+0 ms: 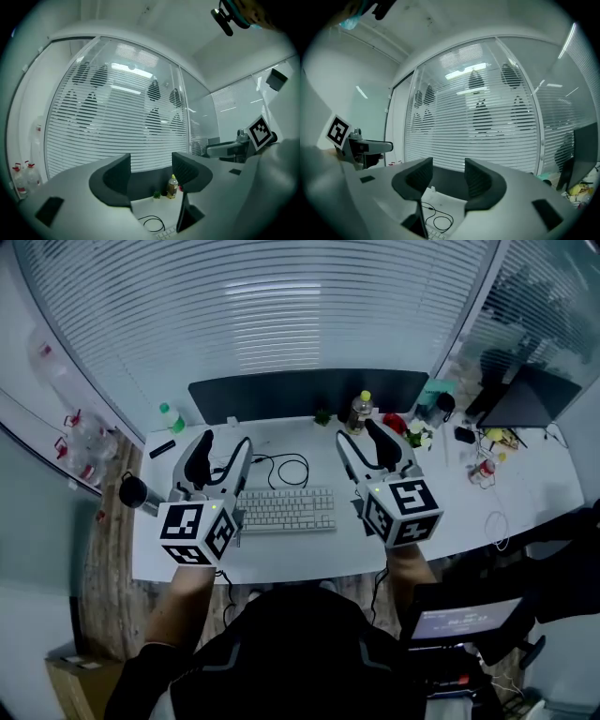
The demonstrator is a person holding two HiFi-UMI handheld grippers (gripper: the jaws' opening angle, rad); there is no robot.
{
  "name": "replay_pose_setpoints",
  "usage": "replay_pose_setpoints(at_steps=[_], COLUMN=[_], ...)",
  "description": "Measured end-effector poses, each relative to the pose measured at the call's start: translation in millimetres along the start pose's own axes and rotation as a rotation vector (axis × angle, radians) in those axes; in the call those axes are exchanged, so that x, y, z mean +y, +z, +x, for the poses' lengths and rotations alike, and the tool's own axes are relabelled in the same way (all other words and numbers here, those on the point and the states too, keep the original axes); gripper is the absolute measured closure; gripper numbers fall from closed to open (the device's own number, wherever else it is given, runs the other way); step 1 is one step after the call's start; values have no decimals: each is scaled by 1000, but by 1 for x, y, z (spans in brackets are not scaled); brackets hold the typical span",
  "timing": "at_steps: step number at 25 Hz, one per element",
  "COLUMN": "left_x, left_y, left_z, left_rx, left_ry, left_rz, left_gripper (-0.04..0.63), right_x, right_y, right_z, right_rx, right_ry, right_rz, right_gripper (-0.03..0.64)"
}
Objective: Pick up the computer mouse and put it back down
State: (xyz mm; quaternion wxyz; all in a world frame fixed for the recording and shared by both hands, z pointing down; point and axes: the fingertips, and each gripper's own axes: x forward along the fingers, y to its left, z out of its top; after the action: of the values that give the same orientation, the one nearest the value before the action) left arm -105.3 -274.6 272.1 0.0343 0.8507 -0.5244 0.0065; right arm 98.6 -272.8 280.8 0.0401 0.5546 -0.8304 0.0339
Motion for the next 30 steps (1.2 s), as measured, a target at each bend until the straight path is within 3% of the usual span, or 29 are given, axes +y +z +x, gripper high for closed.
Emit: replay_pose_setpoints(at_steps=[6, 9, 14, 21, 30], left_x=[-7, -6, -4, -4, -1], left_y=[14, 14, 13, 5, 5], left_z=[-7, -10, -15, -19, -25], left_rx=[-31, -26, -7, 16, 29], left_ry=[12, 15, 6, -60, -32], left_rz=[24, 33, 23, -55, -34], left_gripper=[390, 504, 563, 566, 566], right_x=[-15, -13, -10, -5, -1], right_y=[13, 12, 7, -2, -2], right_z=[-16, -18, -17, -15, -16], right_rx=[-27, -27, -5, 21, 20], right_ry=[-9, 5, 8, -14, -22], right_rz=[7, 10, 22, 0, -17], right_gripper=[539, 615, 617, 618, 618])
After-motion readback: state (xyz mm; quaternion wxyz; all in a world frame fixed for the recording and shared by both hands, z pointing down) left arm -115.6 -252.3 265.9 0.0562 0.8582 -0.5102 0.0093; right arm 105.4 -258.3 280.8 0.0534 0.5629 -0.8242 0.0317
